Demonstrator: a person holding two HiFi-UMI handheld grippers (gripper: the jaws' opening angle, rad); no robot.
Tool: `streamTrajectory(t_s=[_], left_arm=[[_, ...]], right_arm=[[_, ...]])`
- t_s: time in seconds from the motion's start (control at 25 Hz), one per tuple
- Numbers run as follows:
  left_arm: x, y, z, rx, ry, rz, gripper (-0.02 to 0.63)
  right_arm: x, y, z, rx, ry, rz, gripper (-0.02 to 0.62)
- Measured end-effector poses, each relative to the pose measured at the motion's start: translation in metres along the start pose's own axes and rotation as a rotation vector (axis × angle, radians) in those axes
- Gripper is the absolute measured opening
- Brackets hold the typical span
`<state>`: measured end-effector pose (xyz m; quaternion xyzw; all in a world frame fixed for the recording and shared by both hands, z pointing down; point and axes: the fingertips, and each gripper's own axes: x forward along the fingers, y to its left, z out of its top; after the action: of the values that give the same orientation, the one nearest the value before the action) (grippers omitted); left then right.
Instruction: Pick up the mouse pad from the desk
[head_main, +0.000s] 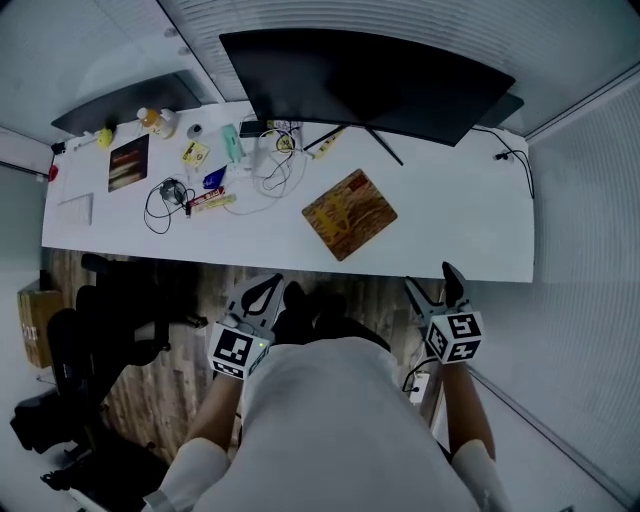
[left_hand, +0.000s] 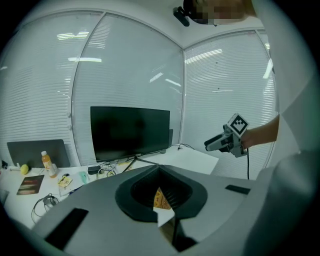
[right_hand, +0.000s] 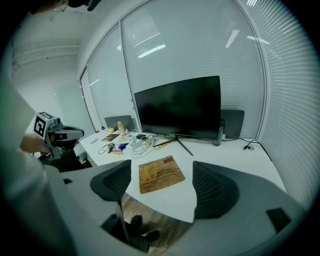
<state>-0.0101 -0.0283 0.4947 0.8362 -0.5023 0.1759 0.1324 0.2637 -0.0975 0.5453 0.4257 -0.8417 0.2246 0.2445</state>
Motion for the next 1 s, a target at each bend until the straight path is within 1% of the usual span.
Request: streamTrajectory(t_s=[0.36,0.64,0.76,1.0], left_arm=[[0.018,0.026,-0.015,-0.027,0.035,-0.022,0.017],[0.05,0.051,-0.022,-0.023,0.06,-0.094,0.017],[0.063,0.061,-0.026,-0.026,0.073,-0.128,0.017],[0.084,0.071,-0.035,-0.044,0.103,-0.186,0.017]], right_arm=[[0.036,-0.008,0.001,0.014,0.057,-0.018,0.362],[0.079,-0.017,-0.012,0.033,0.165,-0.027,0.362],[0.102,-0.02,-0.023,0.039,0.214,-0.037,0.362],[0.153,-0.023,-0.049,0.049,0.307,-0.023,0.362]])
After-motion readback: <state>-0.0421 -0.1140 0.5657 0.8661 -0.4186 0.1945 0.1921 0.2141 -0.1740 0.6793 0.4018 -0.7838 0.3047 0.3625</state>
